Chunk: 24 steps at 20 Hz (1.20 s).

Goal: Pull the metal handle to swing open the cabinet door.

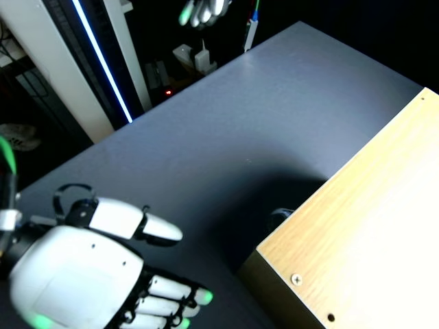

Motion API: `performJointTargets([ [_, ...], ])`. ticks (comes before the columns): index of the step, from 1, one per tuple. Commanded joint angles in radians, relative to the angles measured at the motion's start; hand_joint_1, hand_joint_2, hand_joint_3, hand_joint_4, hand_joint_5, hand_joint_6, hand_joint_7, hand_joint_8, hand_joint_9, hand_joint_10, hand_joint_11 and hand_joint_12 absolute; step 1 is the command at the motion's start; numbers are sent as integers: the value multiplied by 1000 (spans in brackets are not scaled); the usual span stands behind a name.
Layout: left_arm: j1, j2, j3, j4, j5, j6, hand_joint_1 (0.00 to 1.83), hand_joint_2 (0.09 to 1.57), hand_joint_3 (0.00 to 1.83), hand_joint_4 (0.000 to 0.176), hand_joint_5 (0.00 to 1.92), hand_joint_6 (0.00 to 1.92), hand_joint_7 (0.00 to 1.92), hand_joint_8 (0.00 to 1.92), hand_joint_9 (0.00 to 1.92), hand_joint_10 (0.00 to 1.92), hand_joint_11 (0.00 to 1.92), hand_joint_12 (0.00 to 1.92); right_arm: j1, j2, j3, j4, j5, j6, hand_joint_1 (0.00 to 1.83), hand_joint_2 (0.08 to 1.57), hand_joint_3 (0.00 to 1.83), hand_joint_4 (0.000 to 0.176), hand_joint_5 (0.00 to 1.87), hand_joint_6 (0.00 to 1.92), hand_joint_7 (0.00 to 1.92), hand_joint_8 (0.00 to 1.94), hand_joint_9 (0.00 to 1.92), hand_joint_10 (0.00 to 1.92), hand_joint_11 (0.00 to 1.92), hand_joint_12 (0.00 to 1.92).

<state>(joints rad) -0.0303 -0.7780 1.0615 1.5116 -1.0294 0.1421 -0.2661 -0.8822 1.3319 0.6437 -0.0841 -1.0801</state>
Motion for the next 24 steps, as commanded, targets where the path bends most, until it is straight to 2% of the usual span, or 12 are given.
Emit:
performJointTargets([
  [1,-11,9,2,-94,-23,10,0,1571,8,0,309,1,338,2,310,1,1,730,21,11,12,20,61,-4,0,1543,0,0,308,5,353,2,316,2,0,833],
  [7,-11,9,2,-94,-23,10,0,1571,16,0,311,1,343,2,318,3,13,744,49,8,12,25,-22,0,0,1543,0,0,305,2,351,1,317,2,0,814],
  [9,-11,9,2,-94,-23,10,0,1570,15,0,313,2,343,2,318,3,15,748,49,8,2,25,-64,49,0,1543,0,0,301,0,347,0,314,0,0,815],
  [13,-11,9,2,-94,-23,10,0,1571,14,0,312,2,342,1,315,1,14,749,61,8,0,25,-117,75,0,1543,0,0,308,3,350,1,318,1,0,832],
  [21,-11,9,2,-94,-23,10,0,1569,12,0,313,3,340,2,313,1,12,752,101,8,-18,25,-144,246,0,1544,1,0,306,1,350,0,315,0,0,826],
  [24,-11,9,2,-94,-23,10,0,1570,11,0,306,0,332,0,304,0,3,749,103,9,-51,25,-147,322,0,1546,1,0,317,4,358,2,320,1,0,839],
])
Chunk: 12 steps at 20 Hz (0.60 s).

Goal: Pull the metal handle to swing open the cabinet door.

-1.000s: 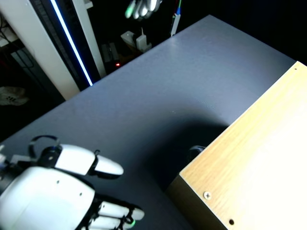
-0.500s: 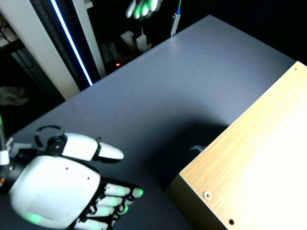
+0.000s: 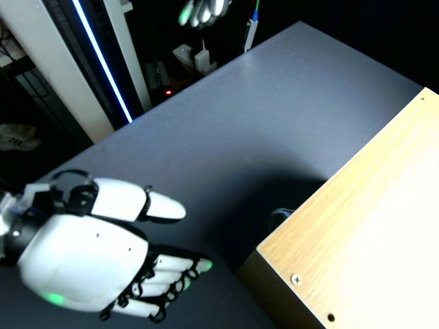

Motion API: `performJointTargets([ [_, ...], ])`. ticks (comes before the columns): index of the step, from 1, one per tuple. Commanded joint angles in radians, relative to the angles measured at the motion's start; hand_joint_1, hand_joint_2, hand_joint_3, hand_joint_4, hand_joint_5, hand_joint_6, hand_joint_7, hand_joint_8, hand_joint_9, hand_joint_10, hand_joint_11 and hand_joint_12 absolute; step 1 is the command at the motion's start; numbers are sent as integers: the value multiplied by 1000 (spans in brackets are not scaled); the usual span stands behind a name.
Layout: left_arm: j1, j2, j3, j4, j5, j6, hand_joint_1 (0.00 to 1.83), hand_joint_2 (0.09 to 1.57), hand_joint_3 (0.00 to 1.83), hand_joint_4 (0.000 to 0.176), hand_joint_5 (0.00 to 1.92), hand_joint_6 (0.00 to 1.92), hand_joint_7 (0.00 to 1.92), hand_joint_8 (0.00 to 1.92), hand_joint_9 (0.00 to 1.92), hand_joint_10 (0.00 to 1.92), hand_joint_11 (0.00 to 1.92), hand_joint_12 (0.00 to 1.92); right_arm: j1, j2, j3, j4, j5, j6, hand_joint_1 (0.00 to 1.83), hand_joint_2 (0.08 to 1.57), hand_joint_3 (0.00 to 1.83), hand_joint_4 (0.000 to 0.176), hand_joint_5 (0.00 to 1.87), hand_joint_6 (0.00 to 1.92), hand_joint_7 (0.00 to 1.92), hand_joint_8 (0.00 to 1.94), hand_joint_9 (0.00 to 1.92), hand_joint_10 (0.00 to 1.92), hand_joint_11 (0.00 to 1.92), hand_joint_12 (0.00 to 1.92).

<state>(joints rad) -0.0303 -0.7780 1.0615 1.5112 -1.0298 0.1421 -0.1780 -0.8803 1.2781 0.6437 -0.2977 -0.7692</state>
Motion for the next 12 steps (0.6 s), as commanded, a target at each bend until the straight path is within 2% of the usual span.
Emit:
performJointTargets([
  [1,-11,9,2,-94,-22,10,0,1570,10,0,307,1,332,0,304,0,2,749,14,7,-11,25,67,17,0,1547,1,0,317,3,359,2,321,1,0,840],
  [8,-11,9,2,-94,-22,10,0,1570,8,0,313,2,333,1,306,1,8,751,-5,2,-45,24,67,192,0,1545,0,0,317,3,350,0,312,1,0,820],
  [12,-11,9,2,-94,-22,10,0,1569,6,0,315,3,337,2,309,2,17,756,-24,-12,-39,24,68,351,0,1546,0,0,310,0,342,0,305,0,0,819],
])
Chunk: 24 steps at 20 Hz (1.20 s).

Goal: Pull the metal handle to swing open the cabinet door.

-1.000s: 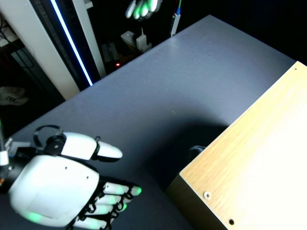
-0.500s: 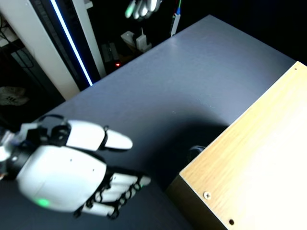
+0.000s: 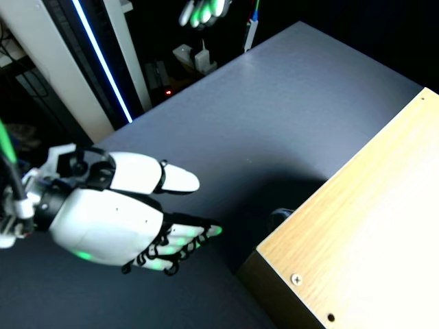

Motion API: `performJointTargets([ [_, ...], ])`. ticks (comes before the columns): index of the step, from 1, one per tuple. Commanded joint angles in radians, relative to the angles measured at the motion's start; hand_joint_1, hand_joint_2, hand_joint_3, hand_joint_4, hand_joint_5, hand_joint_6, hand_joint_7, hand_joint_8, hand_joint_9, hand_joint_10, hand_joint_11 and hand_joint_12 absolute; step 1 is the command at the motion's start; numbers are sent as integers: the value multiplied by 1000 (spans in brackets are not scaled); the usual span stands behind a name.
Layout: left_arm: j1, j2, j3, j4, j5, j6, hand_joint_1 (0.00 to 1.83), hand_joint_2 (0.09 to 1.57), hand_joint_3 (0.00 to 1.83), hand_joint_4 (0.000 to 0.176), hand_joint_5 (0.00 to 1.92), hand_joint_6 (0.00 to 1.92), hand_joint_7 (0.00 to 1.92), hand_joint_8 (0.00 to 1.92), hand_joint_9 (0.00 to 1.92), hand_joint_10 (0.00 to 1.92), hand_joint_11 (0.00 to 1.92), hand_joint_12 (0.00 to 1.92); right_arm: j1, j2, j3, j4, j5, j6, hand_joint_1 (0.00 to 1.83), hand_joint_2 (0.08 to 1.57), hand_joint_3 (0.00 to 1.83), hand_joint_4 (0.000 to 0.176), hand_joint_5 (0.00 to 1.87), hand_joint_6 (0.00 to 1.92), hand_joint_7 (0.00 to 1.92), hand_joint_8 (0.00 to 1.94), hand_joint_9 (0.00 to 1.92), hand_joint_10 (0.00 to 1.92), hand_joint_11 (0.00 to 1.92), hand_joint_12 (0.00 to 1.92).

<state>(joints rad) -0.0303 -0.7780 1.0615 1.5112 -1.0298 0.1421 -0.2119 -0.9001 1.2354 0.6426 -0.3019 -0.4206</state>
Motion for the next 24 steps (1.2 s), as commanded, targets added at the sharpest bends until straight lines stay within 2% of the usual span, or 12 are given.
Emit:
performJointTargets([
  [1,-11,9,2,-94,-22,10,0,1569,5,0,318,3,340,3,312,3,18,757,3,-1,10,25,73,34,0,1546,0,0,312,1,344,1,307,1,0,818],
  [4,-11,9,2,-94,-22,10,0,1571,5,0,318,2,340,2,312,2,17,756,-17,-30,22,25,100,92,0,1548,1,0,312,0,346,1,312,2,0,836],
  [10,-11,9,2,-94,-22,10,0,1566,2,0,315,1,339,1,313,2,11,756,-53,-73,62,26,251,100,0,1545,0,0,315,1,349,1,310,0,0,837],
  [15,-11,9,2,-94,-22,10,0,1571,3,0,318,3,341,3,310,2,14,758,-56,-104,97,56,284,100,0,1546,0,0,311,3,347,2,311,2,0,835],
  [24,-11,9,2,-94,-22,10,0,1569,3,0,320,3,345,3,312,2,10,761,-67,-129,108,107,294,110,0,1545,0,0,310,0,352,2,312,1,0,837],
])
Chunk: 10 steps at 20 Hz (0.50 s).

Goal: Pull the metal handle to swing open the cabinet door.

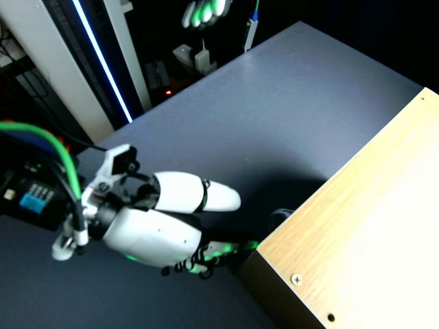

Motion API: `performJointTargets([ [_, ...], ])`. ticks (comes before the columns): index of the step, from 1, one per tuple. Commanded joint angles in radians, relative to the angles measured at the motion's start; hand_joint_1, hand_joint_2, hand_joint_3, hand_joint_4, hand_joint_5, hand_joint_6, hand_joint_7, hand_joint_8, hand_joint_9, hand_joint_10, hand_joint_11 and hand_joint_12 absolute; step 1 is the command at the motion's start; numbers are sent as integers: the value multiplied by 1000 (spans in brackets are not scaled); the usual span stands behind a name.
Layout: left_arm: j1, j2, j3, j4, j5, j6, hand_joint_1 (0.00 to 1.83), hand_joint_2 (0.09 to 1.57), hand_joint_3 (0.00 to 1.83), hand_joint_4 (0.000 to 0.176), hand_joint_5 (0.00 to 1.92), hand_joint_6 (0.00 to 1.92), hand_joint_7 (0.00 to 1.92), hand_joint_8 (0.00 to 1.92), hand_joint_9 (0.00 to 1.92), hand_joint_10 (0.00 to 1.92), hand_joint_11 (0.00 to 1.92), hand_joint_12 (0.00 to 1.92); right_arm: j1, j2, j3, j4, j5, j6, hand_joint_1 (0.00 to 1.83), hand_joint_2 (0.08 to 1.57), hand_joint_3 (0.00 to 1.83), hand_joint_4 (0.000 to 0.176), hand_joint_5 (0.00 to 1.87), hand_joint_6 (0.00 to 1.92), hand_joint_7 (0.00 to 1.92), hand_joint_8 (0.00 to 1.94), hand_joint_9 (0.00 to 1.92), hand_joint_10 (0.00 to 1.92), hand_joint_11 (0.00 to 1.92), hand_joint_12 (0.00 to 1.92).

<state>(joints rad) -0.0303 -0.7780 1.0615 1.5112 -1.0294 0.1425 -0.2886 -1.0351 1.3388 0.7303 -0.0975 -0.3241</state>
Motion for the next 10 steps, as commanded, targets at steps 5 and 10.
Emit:
performJointTargets([
  [5,-11,9,2,-94,-23,9,0,1571,4,0,320,2,347,3,318,4,17,770,8,6,14,80,106,18,0,1545,0,0,310,0,349,0,315,1,0,840],
  [10,-11,9,2,-94,-23,9,0,1568,3,0,317,0,350,3,320,4,14,770,9,8,20,137,107,18,0,1544,0,0,318,4,353,2,315,1,0,834],
])
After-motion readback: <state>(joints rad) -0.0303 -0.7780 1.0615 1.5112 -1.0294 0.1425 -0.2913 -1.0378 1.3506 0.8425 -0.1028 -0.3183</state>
